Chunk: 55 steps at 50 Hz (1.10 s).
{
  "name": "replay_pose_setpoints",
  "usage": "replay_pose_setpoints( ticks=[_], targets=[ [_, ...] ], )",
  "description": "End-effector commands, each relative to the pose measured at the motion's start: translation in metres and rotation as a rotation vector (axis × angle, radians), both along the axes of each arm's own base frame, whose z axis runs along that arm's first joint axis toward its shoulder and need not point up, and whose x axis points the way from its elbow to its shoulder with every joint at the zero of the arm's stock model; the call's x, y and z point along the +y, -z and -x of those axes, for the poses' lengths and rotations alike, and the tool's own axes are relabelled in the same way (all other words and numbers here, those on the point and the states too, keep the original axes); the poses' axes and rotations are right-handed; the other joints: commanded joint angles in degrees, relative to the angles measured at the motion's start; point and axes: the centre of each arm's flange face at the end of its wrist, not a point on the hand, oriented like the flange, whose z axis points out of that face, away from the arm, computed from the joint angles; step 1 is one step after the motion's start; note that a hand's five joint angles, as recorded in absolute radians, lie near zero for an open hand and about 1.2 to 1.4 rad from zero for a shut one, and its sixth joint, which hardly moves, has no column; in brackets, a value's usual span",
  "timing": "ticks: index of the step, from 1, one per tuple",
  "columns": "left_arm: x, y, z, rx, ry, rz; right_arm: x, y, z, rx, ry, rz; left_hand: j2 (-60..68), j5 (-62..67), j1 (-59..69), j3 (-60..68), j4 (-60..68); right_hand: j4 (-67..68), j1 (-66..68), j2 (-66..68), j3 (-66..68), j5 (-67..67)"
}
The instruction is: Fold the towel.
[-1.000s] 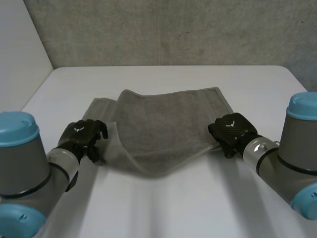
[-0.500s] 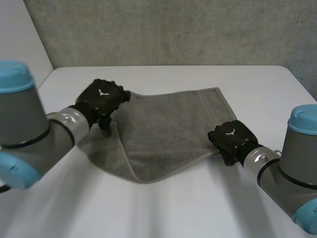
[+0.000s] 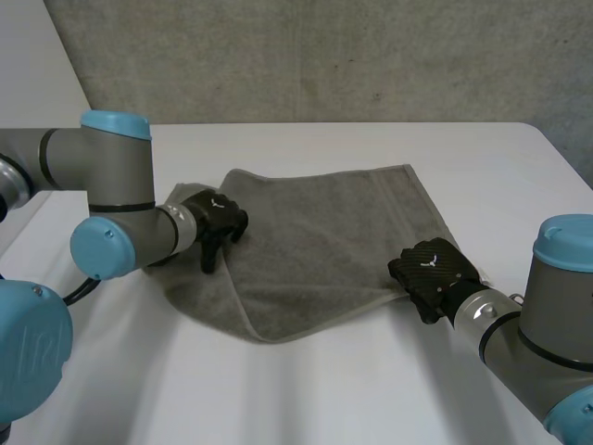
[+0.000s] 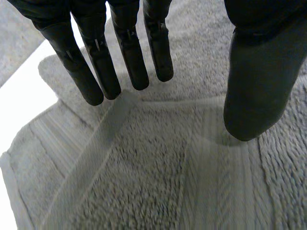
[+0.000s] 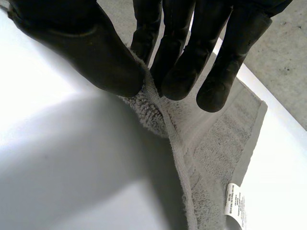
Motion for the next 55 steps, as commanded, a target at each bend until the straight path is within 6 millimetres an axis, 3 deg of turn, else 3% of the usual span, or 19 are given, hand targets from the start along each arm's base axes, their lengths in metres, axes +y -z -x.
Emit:
replay_pose_setpoints(
  ticks=[1, 14, 22, 26, 32, 37, 40, 43, 45, 49, 53, 55],
  targets=[
    [-0.003, 0.002, -0.009, -0.075, -0.035, 0.014, -0.003, -0.001, 0.001, 0.0, 0.005, 0.006, -4.8, -14.8, -4.7, -4.7, -4.8, 3.3, 4.3, 5.3, 3.9, 3.3],
    [-0.008, 0.002, -0.022, -0.155, -0.08, 0.037, -0.002, -0.001, 0.001, 0.001, 0.005, 0.003, 3.3, -6.7, 3.3, 3.3, 3.2, 3.3, 4.3, 5.3, 3.9, 3.3],
    [-0.008, -0.003, -0.033, -0.175, -0.137, 0.028, -0.003, -0.001, 0.001, 0.002, 0.006, 0.005, 27.1, 17.1, 27.2, 27.2, 27.1, 3.3, 4.3, 5.3, 3.9, 3.3],
    [0.009, -0.017, -0.035, -0.171, -0.123, 0.018, -0.004, -0.002, 0.002, 0.001, 0.012, 0.009, 39.8, 29.8, 39.8, 39.8, 39.7, 3.3, 4.3, 5.3, 3.9, 3.3],
    [0.027, -0.036, -0.036, -0.147, -0.118, 0.044, -0.008, -0.012, 0.002, -0.011, 0.024, 0.034, 39.8, 29.8, 39.8, 39.8, 39.7, 3.3, 4.3, 5.3, 3.9, 3.3],
    [0.05, -0.071, -0.039, -0.038, -0.151, 0.138, -0.009, -0.031, 0.002, -0.039, 0.031, 0.08, 39.8, 29.8, 39.8, 39.8, 39.7, 3.3, 4.3, 5.3, 3.9, 3.3],
    [0.061, -0.079, -0.045, 0.008, -0.172, 0.171, -0.008, -0.034, 0.002, -0.044, 0.028, 0.082, 39.8, 29.8, 39.8, 39.8, 39.7, 3.3, 4.3, 5.3, 3.9, 3.3],
    [0.068, -0.082, -0.048, 0.026, -0.178, 0.188, -0.007, -0.033, 0.002, -0.042, 0.028, 0.077, 39.8, 29.8, 39.8, 39.8, 39.7, 3.3, 4.3, 5.3, 3.9, 3.3],
    [0.087, -0.089, -0.056, 0.055, -0.183, 0.233, -0.004, -0.03, 0.001, -0.034, 0.019, 0.059, 39.8, 29.8, 39.8, 39.8, 39.7, 3.3, 4.3, 5.3, 3.9, 3.3],
    [0.106, -0.083, -0.064, 0.084, -0.185, 0.291, -0.002, -0.017, -0.001, -0.011, 0.008, 0.02, 39.8, 29.8, 39.8, 39.8, 39.7, 3.3, 4.3, 5.3, 3.9, 3.3],
    [0.111, -0.079, -0.068, 0.105, -0.195, 0.336, -0.007, -0.013, 0.0, -0.006, 0.017, 0.01, 39.8, 29.8, 39.8, 39.8, 39.7, 2.2, 3.2, 4.2, 2.8, 2.2],
    [0.111, -0.078, -0.071, 0.115, -0.204, 0.362, -0.009, -0.013, 0.001, -0.009, 0.017, 0.012, 39.8, 29.8, 39.8, 39.8, 39.7, -5.4, -4.4, -3.4, -4.8, -5.4]
  ],
)
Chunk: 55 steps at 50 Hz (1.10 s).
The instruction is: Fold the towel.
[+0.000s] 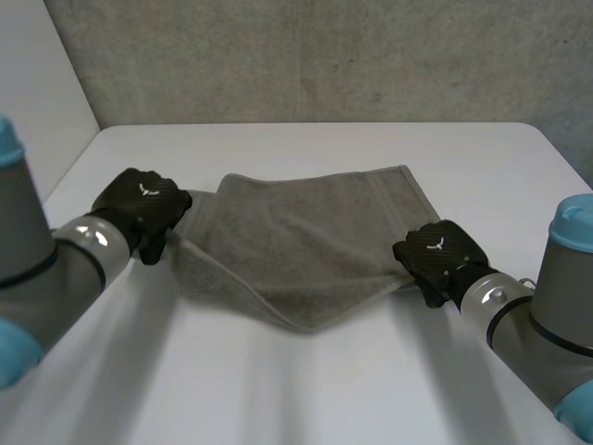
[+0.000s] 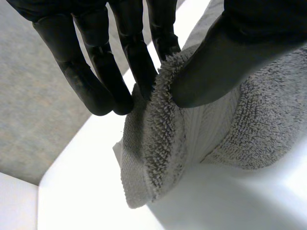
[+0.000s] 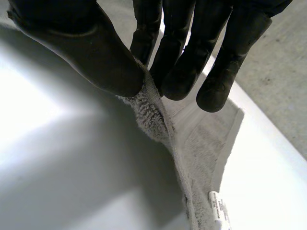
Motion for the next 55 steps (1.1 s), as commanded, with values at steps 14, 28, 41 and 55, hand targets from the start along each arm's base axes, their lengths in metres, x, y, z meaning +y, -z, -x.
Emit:
replay_pose_setpoints(
  ticks=[14, 28, 41, 55],
  targets=[
    [-0.008, 0.023, -0.034, 0.06, -0.123, 0.08, -0.029, 0.019, 0.026, 0.016, 0.094, -0.043, -4.6, -13.9, -0.8, -8.1, -6.8, -35.3, -34.3, -33.3, -34.7, -35.3],
    [-0.018, 0.028, -0.042, 0.16, -0.184, 0.036, -0.037, 0.023, 0.055, -0.019, 0.131, -0.111, -4.6, -13.9, -0.8, -8.1, -6.8, -42.6, -41.6, -40.5, -41.9, -42.6],
    [-0.054, 0.048, -0.056, 0.16, -0.259, 0.006, -0.047, 0.027, 0.078, -0.075, 0.108, -0.144, -4.6, -13.9, -0.8, -8.1, -6.8, -43.9, -42.9, -41.9, -43.3, -43.9],
    [-0.061, 0.055, -0.063, 0.177, -0.292, -0.02, -0.054, 0.036, 0.076, -0.067, 0.098, -0.136, -4.6, -13.9, -0.8, -8.1, -6.8, -43.6, -42.6, -41.6, -43.0, -43.6]
  ],
)
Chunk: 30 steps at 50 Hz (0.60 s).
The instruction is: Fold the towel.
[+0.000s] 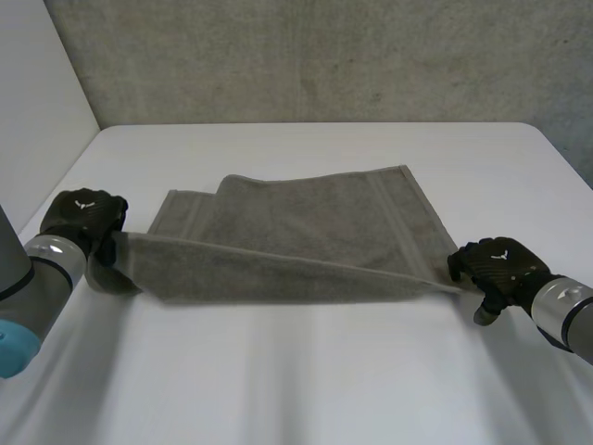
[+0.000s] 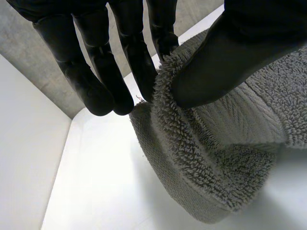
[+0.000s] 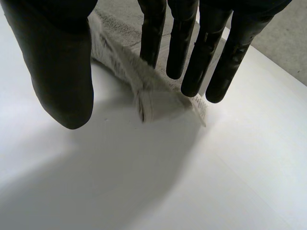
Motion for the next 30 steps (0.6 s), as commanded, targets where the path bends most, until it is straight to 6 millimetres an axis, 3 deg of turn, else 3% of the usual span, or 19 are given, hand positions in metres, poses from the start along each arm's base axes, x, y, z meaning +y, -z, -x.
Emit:
replay_pose_setpoints(
  ticks=[1, 11, 14, 15, 16, 17, 18, 20, 23, 25, 27, 28, 30],
  targets=[
    [0.001, 0.002, 0.0, 0.003, -0.002, -0.008, -0.005, 0.008, -0.003, 0.0, -0.005, 0.007, -4.9, -13.9, -0.8, -8.2, -6.8, -0.8, -0.4, -0.9, -1.0, 0.8],
    [0.003, 0.005, -0.001, 0.001, -0.002, -0.019, -0.017, 0.017, -0.002, 0.009, 0.025, 0.001, -4.9, -13.9, -0.8, -8.2, -6.8, 2.9, 3.3, 2.8, 2.7, 4.5],
    [0.003, 0.005, 0.0, 0.001, 0.0, -0.021, -0.019, 0.017, -0.004, 0.009, 0.02, 0.019, -4.9, -13.9, -0.8, -8.2, -6.8, 12.5, 12.9, 12.4, 12.3, 14.1],
    [0.003, 0.005, 0.0, 0.001, 0.0, -0.021, -0.021, 0.016, -0.005, 0.008, 0.021, 0.031, -4.9, -13.9, -0.8, -8.2, -6.8, 23.7, 24.1, 23.5, 23.5, 25.2],
    [0.003, 0.005, 0.0, 0.001, 0.0, -0.021, -0.021, 0.016, -0.005, 0.008, 0.021, 0.031, -4.9, -13.9, -0.8, -8.2, -6.8, 23.8, 24.2, 23.6, 23.6, 25.4],
    [0.004, 0.005, 0.0, 0.001, 0.0, -0.021, -0.022, 0.015, -0.005, 0.004, 0.029, 0.039, -4.9, -13.9, -0.8, -8.2, -6.8, 39.3, 39.7, 39.1, 39.1, 40.8],
    [0.004, 0.006, 0.0, 0.001, 0.0, -0.022, -0.025, 0.015, -0.004, -0.004, 0.047, 0.044, -4.9, -13.9, -0.8, -8.2, -6.8, 45.9, 46.3, 45.7, 45.7, 47.4],
    [0.005, 0.006, 0.0, 0.001, 0.002, -0.022, -0.027, 0.011, -0.002, -0.019, 0.07, 0.055, -4.9, -13.9, -0.8, -8.2, -6.8, 46.0, 46.3, 45.8, 45.7, 47.5],
    [0.008, 0.004, 0.002, 0.001, 0.007, -0.021, -0.031, -0.006, -0.001, -0.074, 0.11, 0.083, -4.9, -13.9, -0.8, -8.2, -6.8, 46.0, 46.3, 45.8, 45.7, 47.5],
    [0.012, -0.002, 0.004, 0.007, 0.014, -0.011, -0.031, -0.04, 0.001, -0.146, 0.141, 0.154, -4.9, -13.9, -0.8, -8.2, -6.8, 46.0, 46.3, 45.8, 45.7, 47.5],
    [0.02, -0.019, 0.008, 0.038, 0.028, 0.033, -0.03, -0.068, 0.003, -0.209, 0.16, 0.211, -4.9, -13.9, -0.8, -8.2, -6.8, 46.0, 46.3, 45.8, 45.7, 47.5],
    [0.02, -0.019, 0.008, 0.038, 0.028, 0.033, -0.029, -0.069, 0.003, -0.209, 0.16, 0.211, -4.9, -13.9, -0.8, -8.2, -6.8, 46.0, 46.3, 45.8, 45.7, 47.5],
    [0.03, -0.041, 0.012, 0.091, 0.044, 0.092, -0.024, -0.097, 0.003, -0.239, 0.161, 0.257, -4.9, -13.9, -0.8, -8.2, -6.8, 46.0, 46.3, 45.8, 45.7, 47.5]
  ],
)
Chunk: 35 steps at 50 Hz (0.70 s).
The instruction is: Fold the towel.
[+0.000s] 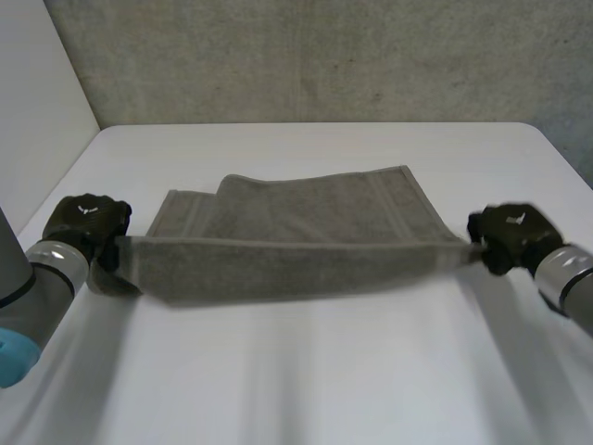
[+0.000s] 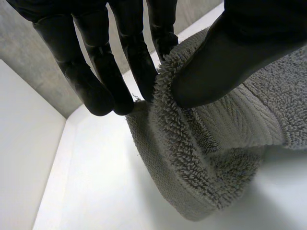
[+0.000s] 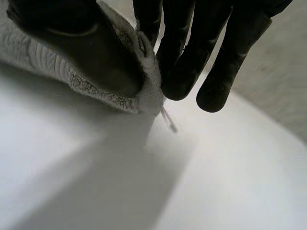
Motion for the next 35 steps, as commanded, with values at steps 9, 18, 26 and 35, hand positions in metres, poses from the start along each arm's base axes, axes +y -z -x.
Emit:
replay_pose_setpoints(
  ticks=[9, 18, 26, 35],
  targets=[
    [0.065, -0.113, 0.004, 0.205, 0.058, 0.293, 0.044, -0.141, 0.015, -0.032, 0.038, 0.091, -5.4, -13.9, -0.8, -8.2, -6.8, 3.3, 4.3, 5.9, 3.9, 3.3],
    [0.086, -0.106, 0.004, 0.192, 0.092, 0.244, 0.062, -0.16, 0.026, 0.091, 0.047, 0.152, -5.4, -13.9, -0.8, -8.2, -6.8, 3.3, 4.3, 5.9, 3.9, 3.3],
    [0.065, -0.06, 0.009, 0.167, 0.096, 0.092, 0.049, -0.123, 0.026, 0.093, 0.034, 0.052, -5.4, -13.9, -0.8, -8.2, -6.8, 3.3, 4.3, 5.9, 3.9, 3.3],
    [0.014, -0.013, 0.02, 0.146, 0.089, -0.026, -0.001, -0.066, 0.028, 0.086, 0.033, -0.083, -5.4, -13.9, -0.8, -8.2, -6.8, 3.3, 4.3, 5.9, 3.9, 3.3]
  ],
)
